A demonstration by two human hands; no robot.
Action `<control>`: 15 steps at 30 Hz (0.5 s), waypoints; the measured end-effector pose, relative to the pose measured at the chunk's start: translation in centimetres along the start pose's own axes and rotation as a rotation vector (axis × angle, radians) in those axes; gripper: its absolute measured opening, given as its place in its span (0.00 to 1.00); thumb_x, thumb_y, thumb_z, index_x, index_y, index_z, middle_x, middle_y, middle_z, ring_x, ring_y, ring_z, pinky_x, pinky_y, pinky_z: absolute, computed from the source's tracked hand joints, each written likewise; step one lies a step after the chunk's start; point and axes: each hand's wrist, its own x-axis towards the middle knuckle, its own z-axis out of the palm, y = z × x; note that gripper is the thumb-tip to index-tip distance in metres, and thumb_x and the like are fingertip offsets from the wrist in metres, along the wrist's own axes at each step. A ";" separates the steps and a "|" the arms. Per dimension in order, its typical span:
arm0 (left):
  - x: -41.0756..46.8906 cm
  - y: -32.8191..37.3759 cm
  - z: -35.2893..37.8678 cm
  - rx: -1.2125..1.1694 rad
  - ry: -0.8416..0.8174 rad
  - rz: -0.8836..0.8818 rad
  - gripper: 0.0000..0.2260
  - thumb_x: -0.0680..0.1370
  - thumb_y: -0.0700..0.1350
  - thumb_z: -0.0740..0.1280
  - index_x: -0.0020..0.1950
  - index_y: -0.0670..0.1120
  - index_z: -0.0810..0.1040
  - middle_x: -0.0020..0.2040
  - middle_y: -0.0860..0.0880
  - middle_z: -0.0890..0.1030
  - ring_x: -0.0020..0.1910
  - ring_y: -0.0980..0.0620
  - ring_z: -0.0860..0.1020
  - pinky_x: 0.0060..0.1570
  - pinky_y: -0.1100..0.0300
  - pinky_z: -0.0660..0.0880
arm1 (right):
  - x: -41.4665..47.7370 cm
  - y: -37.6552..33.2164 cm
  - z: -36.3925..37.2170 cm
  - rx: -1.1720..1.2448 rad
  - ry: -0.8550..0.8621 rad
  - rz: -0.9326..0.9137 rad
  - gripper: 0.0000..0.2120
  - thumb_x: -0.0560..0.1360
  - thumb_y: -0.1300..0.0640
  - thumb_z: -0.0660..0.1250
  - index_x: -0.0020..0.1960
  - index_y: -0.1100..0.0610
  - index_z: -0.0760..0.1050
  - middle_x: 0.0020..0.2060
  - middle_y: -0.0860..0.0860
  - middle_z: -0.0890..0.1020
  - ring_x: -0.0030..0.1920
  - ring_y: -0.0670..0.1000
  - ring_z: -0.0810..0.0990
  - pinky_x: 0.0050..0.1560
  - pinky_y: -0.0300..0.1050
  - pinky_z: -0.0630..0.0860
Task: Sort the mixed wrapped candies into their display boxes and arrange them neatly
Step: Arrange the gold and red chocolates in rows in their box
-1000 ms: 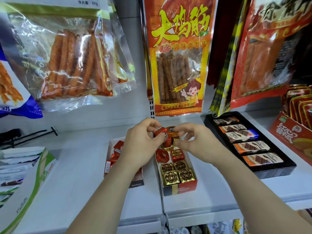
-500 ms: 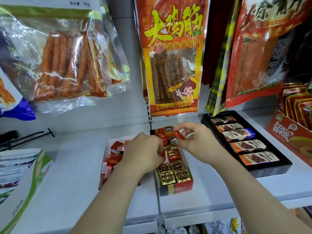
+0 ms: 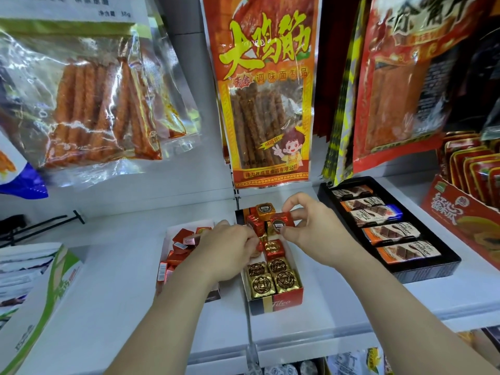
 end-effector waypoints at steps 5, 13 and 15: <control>0.5 -0.1 0.7 -0.053 0.131 -0.041 0.12 0.81 0.57 0.58 0.50 0.55 0.78 0.45 0.54 0.81 0.50 0.50 0.77 0.50 0.51 0.71 | 0.0 0.0 0.2 0.016 -0.008 0.004 0.14 0.71 0.64 0.69 0.46 0.48 0.70 0.43 0.49 0.83 0.31 0.41 0.75 0.27 0.31 0.67; 0.4 -1.0 0.5 -0.002 0.133 0.019 0.07 0.76 0.57 0.66 0.49 0.57 0.82 0.46 0.55 0.80 0.50 0.53 0.72 0.45 0.55 0.72 | 0.0 0.1 0.3 -0.021 -0.003 -0.034 0.15 0.73 0.65 0.69 0.54 0.48 0.75 0.42 0.46 0.80 0.28 0.35 0.74 0.27 0.27 0.68; 0.4 -1.1 0.3 0.040 0.069 0.024 0.08 0.76 0.55 0.67 0.51 0.56 0.82 0.49 0.55 0.81 0.52 0.52 0.73 0.47 0.54 0.74 | 0.0 0.2 0.4 -0.028 0.021 -0.038 0.15 0.73 0.64 0.69 0.54 0.47 0.77 0.44 0.47 0.81 0.30 0.38 0.75 0.29 0.30 0.69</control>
